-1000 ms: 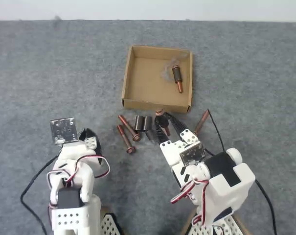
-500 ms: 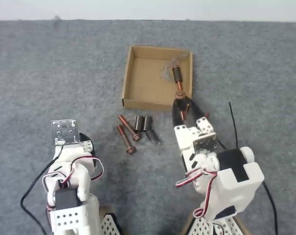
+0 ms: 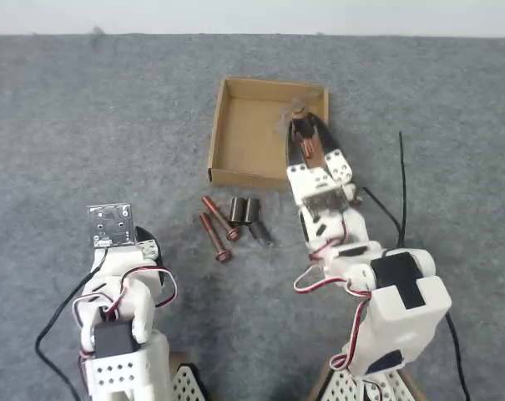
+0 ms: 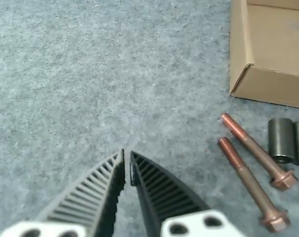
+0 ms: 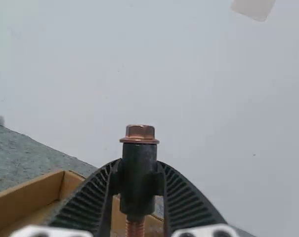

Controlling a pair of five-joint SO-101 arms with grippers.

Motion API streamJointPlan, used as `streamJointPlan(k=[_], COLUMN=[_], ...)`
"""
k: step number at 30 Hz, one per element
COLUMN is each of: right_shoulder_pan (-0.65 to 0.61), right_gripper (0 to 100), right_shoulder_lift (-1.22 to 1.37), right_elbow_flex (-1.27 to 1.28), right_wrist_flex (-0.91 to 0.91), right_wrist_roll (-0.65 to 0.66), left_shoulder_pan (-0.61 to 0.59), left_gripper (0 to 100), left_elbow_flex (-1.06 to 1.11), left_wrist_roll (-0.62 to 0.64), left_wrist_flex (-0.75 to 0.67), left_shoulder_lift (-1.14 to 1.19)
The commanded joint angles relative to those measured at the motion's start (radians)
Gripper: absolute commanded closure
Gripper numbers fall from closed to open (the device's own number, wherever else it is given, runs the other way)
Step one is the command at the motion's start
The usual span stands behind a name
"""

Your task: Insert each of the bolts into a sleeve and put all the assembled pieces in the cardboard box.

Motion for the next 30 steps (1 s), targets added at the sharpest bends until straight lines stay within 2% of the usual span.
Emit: streamJointPlan(k=[1,12,14,21,30], right_shoulder_pan=[0.01,0.005,-0.001,-0.008,-0.027], right_gripper=[99.2,99.2,99.2,99.2,99.2], right_shoulder_lift=[-0.061,-0.05,-0.05,-0.05,-0.018], right_elbow_flex=[-0.135,-0.443,-0.5,-0.681,-0.853], right_wrist_flex=[0.139,0.842,0.951,1.31,1.678], right_wrist_roll=[0.017,0.012,-0.028,-0.166,-0.172], left_shoulder_pan=[-0.003,-0.003,-0.003,-0.003,-0.003], left_gripper=[99,99,99,99,99], left_elbow_flex=[-0.01,-0.01,-0.01,-0.01,-0.01], left_wrist_roll=[-0.014,-0.014,-0.014,-0.014,-0.014], left_wrist_flex=[0.002,0.002,0.0,0.0,0.002], left_shoulder_lift=[-0.018,-0.018,-0.018,-0.018,-0.018])
